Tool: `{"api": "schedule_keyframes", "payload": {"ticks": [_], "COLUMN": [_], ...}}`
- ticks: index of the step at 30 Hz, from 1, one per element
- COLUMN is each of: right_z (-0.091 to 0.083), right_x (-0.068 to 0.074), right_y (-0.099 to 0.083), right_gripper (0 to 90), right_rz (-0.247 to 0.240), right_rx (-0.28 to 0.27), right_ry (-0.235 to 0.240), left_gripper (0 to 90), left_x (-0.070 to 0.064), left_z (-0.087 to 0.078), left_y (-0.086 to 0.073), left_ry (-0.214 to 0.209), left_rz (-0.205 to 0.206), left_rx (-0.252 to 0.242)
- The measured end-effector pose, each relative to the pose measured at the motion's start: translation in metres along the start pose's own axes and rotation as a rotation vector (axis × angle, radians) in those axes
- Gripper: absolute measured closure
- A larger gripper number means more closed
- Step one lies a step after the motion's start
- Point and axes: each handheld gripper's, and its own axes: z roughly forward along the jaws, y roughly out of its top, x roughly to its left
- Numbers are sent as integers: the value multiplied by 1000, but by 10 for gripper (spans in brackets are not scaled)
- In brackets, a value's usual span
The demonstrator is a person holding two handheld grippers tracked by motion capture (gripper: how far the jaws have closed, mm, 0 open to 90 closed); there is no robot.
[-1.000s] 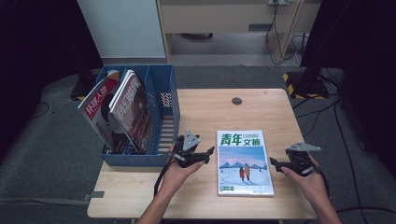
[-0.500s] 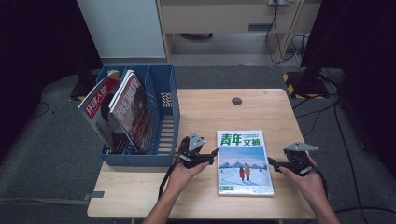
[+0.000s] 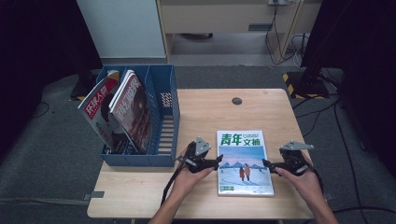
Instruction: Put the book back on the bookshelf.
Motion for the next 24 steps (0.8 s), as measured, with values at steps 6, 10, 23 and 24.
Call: {"api": "schedule_keyframes", "payload": {"ticks": [6,10,23,24], "right_z": [7,14,60,64], "right_x": [3,4,-15,-17], "right_y": [9,22,52,53], "right_gripper": [81,72,54,54], "right_rz": [-20,-43,-12,-6], "right_rx": [29,59,156,157], "right_ry": [27,30,70,81], "left_gripper": [245,245,240,239], "left_x": [-4,-6,-13,-13], "left_z": [6,10,21,21], "left_y": [-4,-7,-11,-12], "left_ry": [-2,0,-27,-29], "left_rz": [8,10,14,14], "left_rx": [28,55,89,93]}}
